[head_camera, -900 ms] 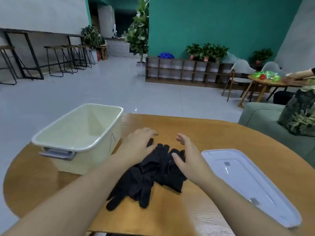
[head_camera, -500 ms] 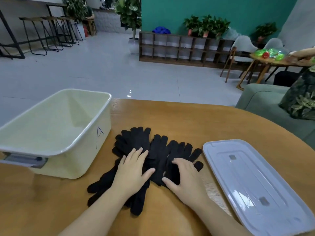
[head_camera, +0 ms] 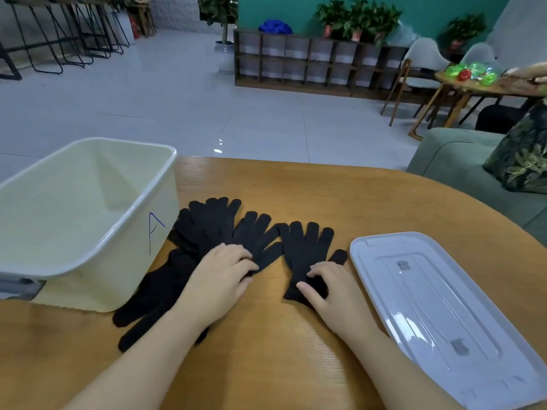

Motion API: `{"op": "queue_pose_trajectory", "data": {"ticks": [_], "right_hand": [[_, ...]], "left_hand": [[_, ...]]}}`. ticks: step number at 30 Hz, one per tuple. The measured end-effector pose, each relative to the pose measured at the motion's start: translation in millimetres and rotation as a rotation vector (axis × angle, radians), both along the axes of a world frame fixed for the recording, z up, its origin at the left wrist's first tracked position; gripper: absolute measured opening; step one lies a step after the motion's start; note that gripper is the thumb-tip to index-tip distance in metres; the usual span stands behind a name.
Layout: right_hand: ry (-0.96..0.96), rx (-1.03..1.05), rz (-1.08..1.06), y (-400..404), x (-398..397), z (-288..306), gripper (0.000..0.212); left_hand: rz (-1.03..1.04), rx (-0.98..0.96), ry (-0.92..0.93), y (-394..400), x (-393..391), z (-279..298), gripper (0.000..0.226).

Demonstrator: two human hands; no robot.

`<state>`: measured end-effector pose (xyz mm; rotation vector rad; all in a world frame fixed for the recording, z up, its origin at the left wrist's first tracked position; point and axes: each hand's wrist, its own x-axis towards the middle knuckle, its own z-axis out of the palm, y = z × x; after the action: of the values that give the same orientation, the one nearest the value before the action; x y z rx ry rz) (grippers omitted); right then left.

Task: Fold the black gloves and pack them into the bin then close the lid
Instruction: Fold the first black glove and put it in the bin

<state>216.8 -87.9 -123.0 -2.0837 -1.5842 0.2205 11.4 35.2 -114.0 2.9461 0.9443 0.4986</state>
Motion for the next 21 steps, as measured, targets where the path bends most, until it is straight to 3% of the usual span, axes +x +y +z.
{"op": "queue_pose_trajectory", "data": {"ticks": [4, 6, 10, 18, 21], "right_hand": [[-0.109, -0.138, 0.153, -3.7, -3.7, -0.4, 0.072], [-0.166, -0.203, 0.178, -1.9, -3.8, -2.6, 0.08], [-0.184, -0.063, 0.137, -1.4, -4.6, -9.7, 0.057], [-0.014, 0.067, 0.095, -6.0, -6.3, -2.2, 0.047], [0.033, 0.15, 0.077, -5.7, -9.3, 4.3, 0.036]], "left_hand": [[0.109, -0.2, -0.045, -6.7, 5.9, -4.0, 0.05], [0.132, -0.209, -0.052, -2.0, 5.2, -2.6, 0.042], [0.162, -0.198, -0.051, 6.1, 6.2, 3.7, 0.02], [0.472, -0.658, -0.803, 7.1, 22.1, 61.1, 0.021], [0.468, -1.025, -1.078, 10.7, 25.7, 74.2, 0.03]]}}
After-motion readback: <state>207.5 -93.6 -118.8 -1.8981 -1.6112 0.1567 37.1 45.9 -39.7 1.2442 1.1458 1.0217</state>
